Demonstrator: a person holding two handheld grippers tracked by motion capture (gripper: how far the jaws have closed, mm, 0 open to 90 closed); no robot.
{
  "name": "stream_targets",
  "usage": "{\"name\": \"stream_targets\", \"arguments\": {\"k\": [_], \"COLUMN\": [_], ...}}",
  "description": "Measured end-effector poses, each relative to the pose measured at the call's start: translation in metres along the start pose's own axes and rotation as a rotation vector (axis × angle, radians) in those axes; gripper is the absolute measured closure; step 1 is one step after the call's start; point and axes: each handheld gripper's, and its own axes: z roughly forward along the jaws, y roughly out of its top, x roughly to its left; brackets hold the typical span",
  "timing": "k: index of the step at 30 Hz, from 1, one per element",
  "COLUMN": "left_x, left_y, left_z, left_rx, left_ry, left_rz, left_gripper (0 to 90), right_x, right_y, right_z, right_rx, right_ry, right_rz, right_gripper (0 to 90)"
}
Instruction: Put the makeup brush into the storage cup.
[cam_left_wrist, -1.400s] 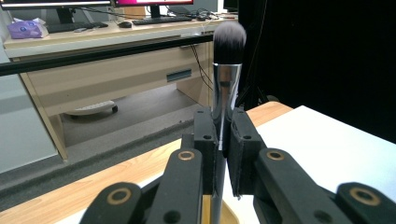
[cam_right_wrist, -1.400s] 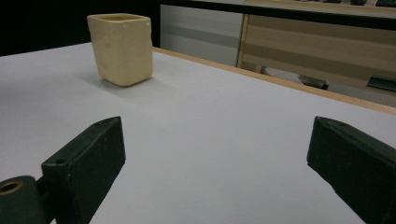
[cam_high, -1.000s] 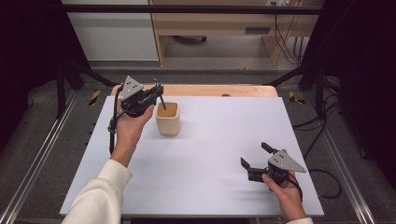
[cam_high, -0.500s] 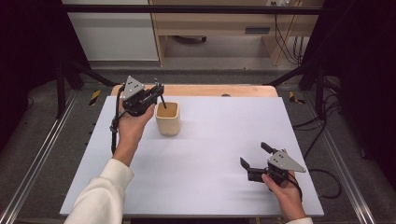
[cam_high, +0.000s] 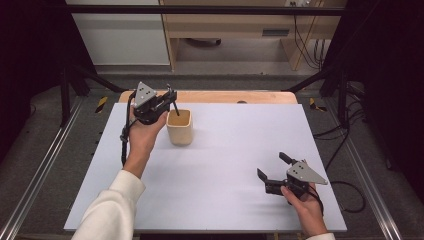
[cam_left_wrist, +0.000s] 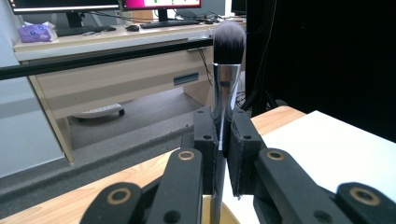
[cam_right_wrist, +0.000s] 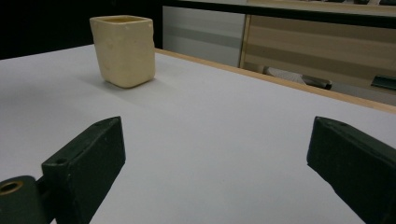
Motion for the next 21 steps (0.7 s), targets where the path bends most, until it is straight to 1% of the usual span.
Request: {"name": "stream_targets", "arguments": {"k": [9,12,17,21], "left_x": [0.0021,0.0024,0.0037,0.0046], "left_y": [-0.0039,-0.0051,-0.0067,-0.0071], "left_z": [0.0047,0.0059,0.0072,0.0082], "left_rx": [-0.001,0.003,0.002,-0.001], "left_ry": [0.001,0.006,0.007,0.006], "left_rz": [-0.007,0.002,0.003,-0.007], "left_gripper": [83.3,83.3,83.3,83.3], "right_x": [0.0000,0.0001,0.0001,0.0007], "right_y": [-0.0001,-0.0001,-0.0004,-0.0002], "right_z": [0.0001,0.0004,0.0010,0.0009], "right_rx": [0.000,0.002,0.001,0.002], "right_ry": [0.002,0.003,0.005,0.006], "right_rz": [0.003,0.007,0.002,0.005], "right_gripper": [4.6,4.6,4.6,4.6]}}
